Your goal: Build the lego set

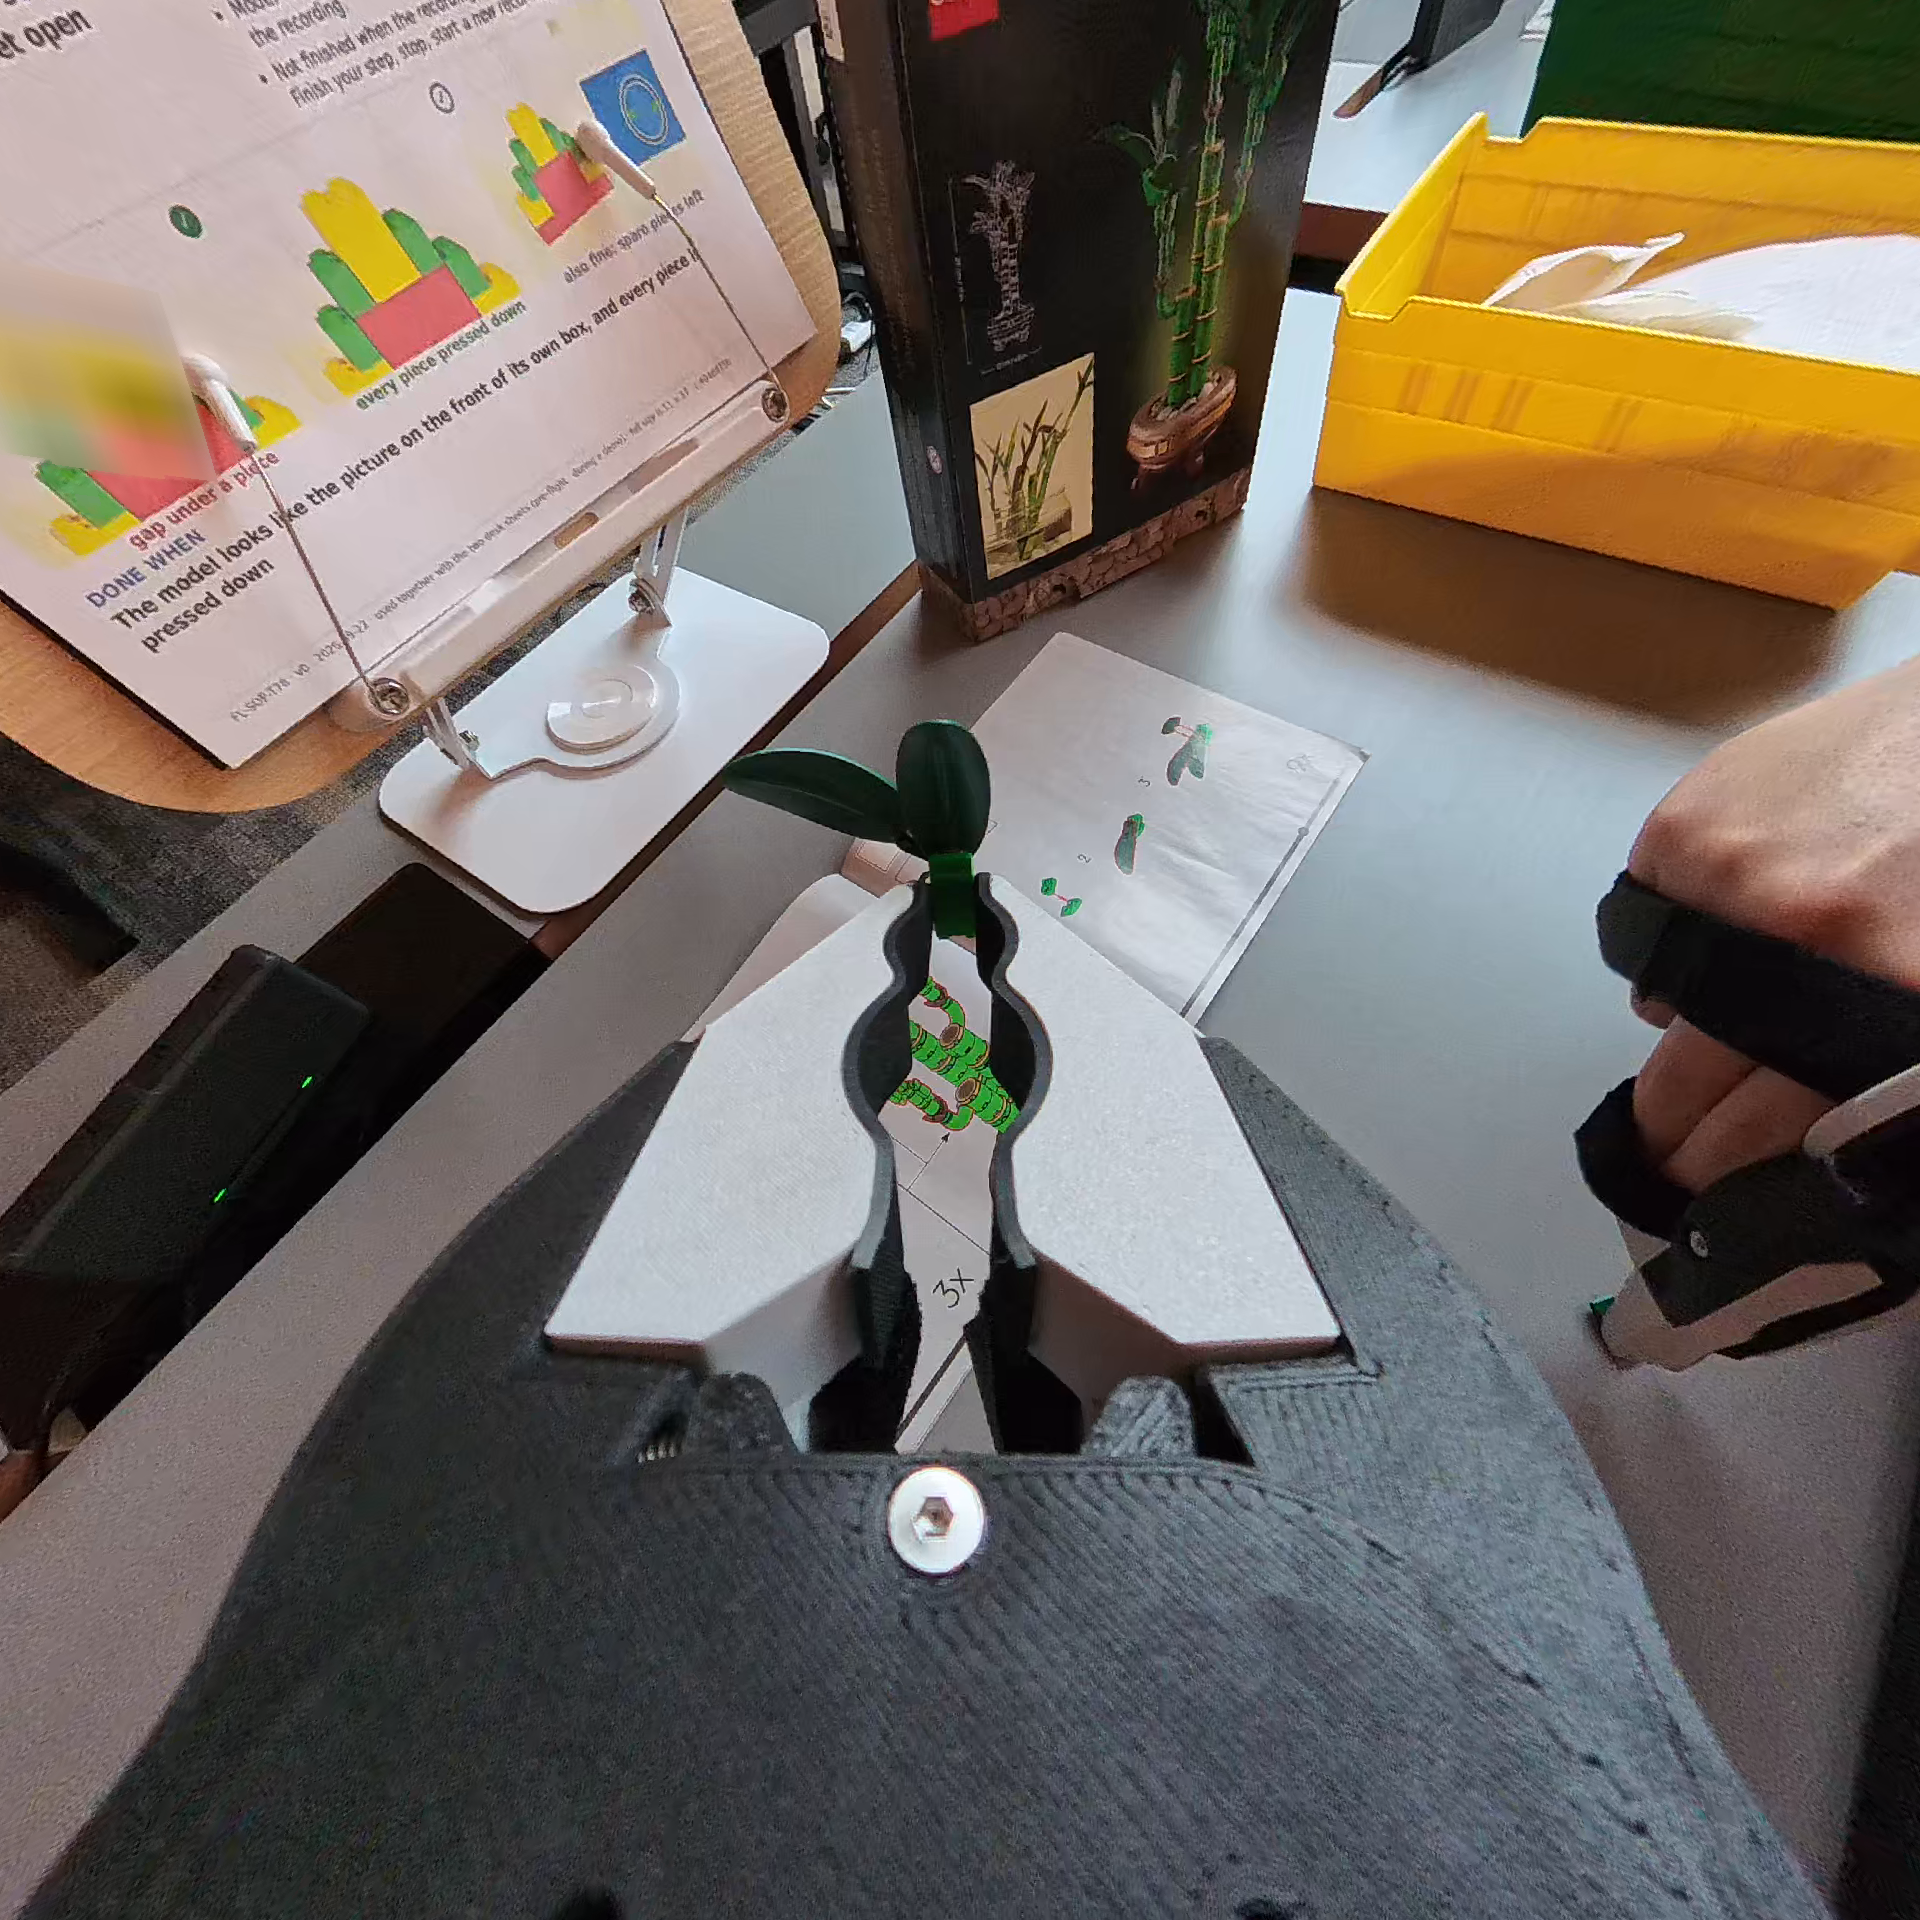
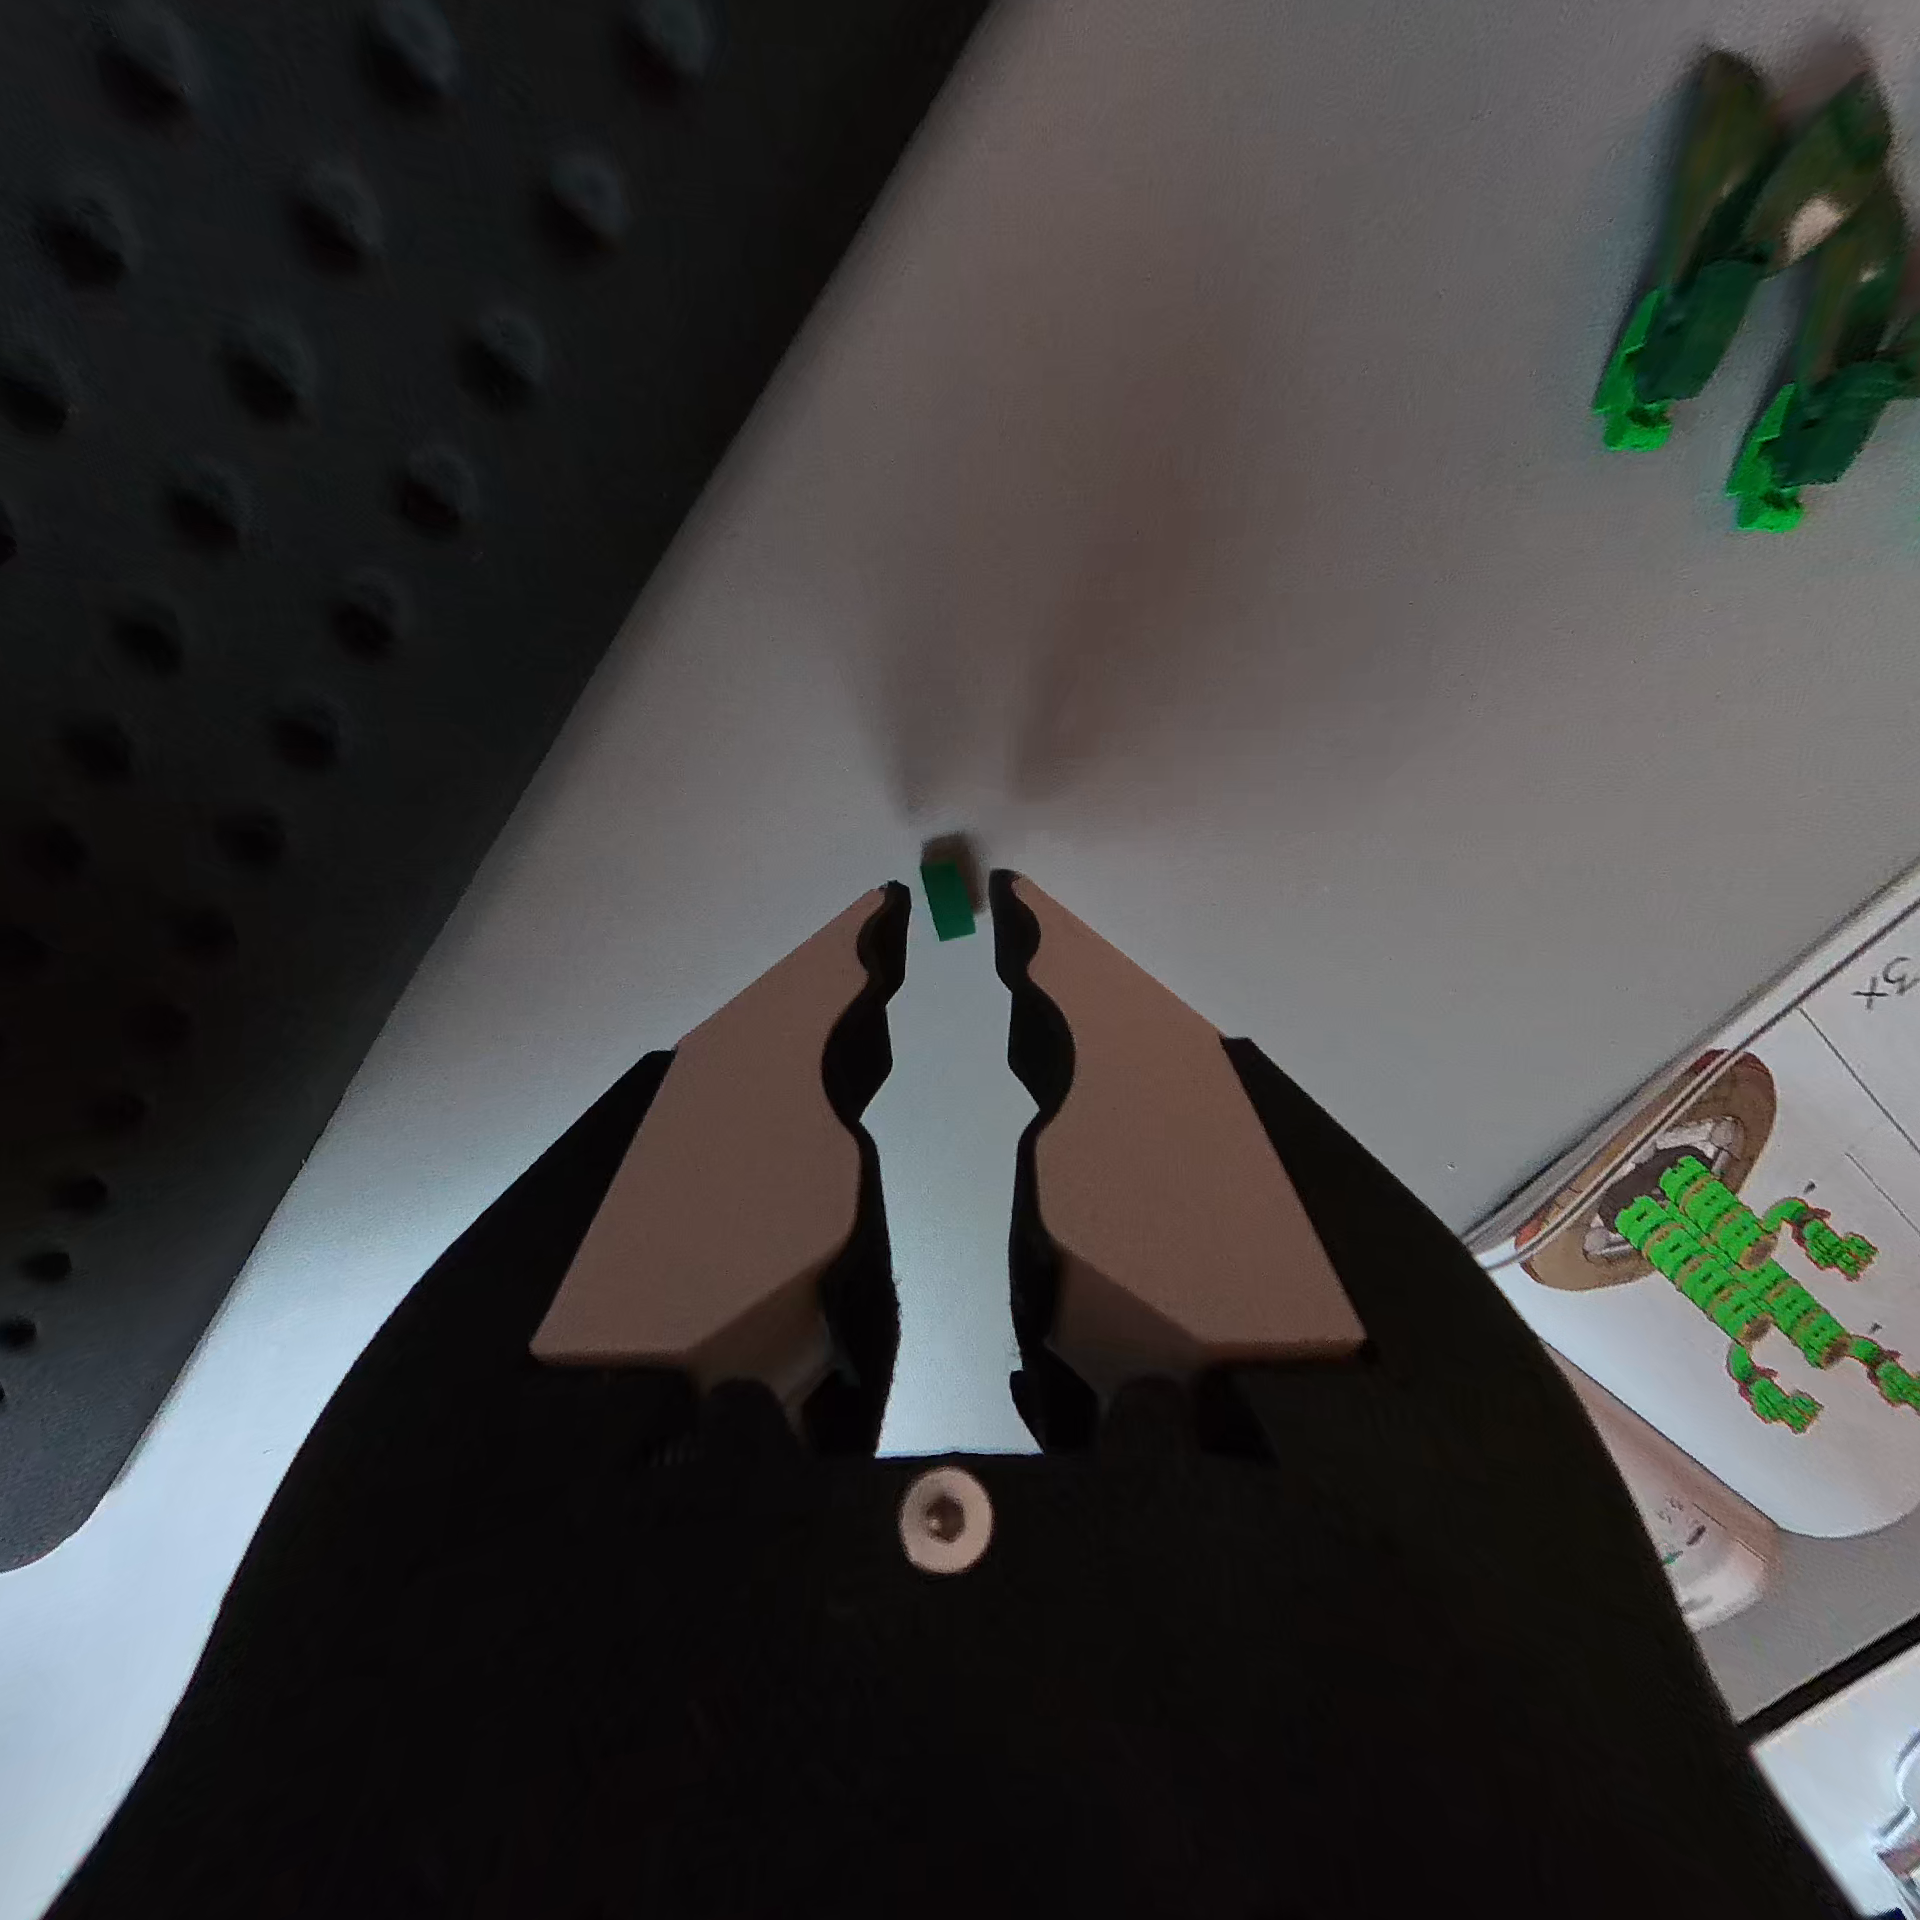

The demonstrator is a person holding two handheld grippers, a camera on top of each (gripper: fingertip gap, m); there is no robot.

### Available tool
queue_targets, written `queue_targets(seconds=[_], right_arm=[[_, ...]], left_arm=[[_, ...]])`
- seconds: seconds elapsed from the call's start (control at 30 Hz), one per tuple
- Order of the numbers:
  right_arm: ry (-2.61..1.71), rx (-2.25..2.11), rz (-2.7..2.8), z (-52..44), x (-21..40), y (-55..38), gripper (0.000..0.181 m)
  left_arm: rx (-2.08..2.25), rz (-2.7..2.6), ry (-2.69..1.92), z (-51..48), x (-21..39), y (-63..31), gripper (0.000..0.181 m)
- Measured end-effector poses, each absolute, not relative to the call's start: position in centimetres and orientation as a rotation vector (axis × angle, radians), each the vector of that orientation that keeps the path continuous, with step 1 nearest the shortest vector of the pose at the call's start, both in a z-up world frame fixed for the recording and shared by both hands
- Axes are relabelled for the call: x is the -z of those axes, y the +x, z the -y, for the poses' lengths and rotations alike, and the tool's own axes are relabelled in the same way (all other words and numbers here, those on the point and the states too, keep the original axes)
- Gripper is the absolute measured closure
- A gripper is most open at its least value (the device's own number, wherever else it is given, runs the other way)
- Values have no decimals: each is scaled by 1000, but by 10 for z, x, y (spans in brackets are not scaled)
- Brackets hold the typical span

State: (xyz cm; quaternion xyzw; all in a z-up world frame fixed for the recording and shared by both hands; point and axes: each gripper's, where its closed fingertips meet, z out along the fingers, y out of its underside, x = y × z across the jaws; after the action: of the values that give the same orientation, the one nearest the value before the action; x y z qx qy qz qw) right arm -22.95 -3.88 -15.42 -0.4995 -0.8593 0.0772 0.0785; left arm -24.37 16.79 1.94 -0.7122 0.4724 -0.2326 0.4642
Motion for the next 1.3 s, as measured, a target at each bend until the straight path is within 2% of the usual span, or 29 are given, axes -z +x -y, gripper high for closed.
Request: queue_targets(seconds=[0.27,0.57,1.3], right_arm=[[-1517,-242,2563,38,161,-229,179],[-1537,-258,2547,38,159,-227,172],[-1533,-230,2574,34,162,-228,172]], left_arm=[[575,-1163,-1750,-167,-20,-245,175],[599,-1164,-1752,-165,-21,-244,175],[576,-1182,-1790,-167,-12,-243,175]])
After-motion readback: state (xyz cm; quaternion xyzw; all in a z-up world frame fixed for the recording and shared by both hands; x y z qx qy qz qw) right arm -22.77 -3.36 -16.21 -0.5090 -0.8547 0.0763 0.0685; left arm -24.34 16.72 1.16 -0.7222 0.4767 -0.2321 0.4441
